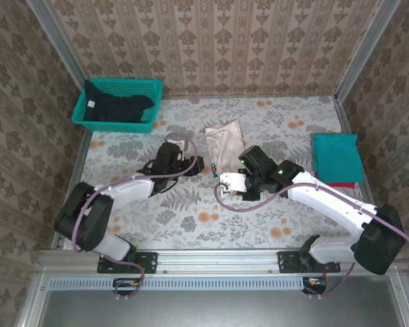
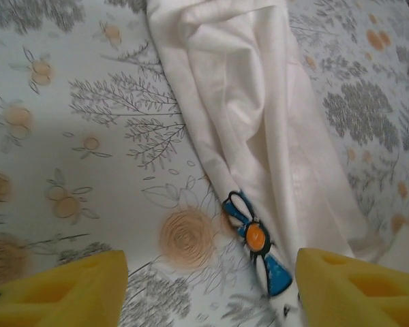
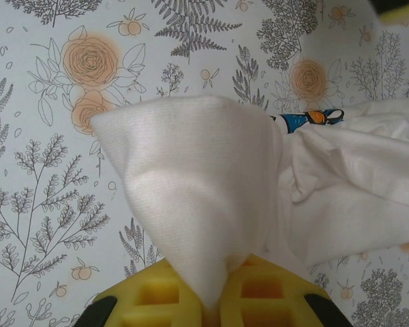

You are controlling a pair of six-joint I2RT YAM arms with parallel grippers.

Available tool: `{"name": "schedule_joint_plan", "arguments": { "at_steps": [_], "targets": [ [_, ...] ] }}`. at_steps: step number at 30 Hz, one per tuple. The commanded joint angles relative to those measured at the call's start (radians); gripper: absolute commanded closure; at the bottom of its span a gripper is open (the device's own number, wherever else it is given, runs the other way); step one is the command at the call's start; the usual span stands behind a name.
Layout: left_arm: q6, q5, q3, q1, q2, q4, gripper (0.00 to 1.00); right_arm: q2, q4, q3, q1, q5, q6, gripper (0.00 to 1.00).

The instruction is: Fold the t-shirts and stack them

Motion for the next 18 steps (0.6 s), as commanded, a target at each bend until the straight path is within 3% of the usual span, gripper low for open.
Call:
{"name": "schedule_joint_plan", "arguments": {
  "at_steps": [1,9,18],
  "targets": [
    [-0.17,0.028,0.079,-0.026,0.092,0.023,0.39,-0.002,-0.012,0.033,0.004,0.01,-0.017,1.0],
    [-0.288,0.053,0.257,-0.043,0.308,-0.014,0.49,-0.011,-0.001,0.018,0.004,0.01,-0.007,1.0],
    [-0.334,0.058,0.326,-0.044,0.393,-0.043,0.58,-0.032,0.018,-0.008,-0.004,0.017,-0.009,1.0]
  ]
}}
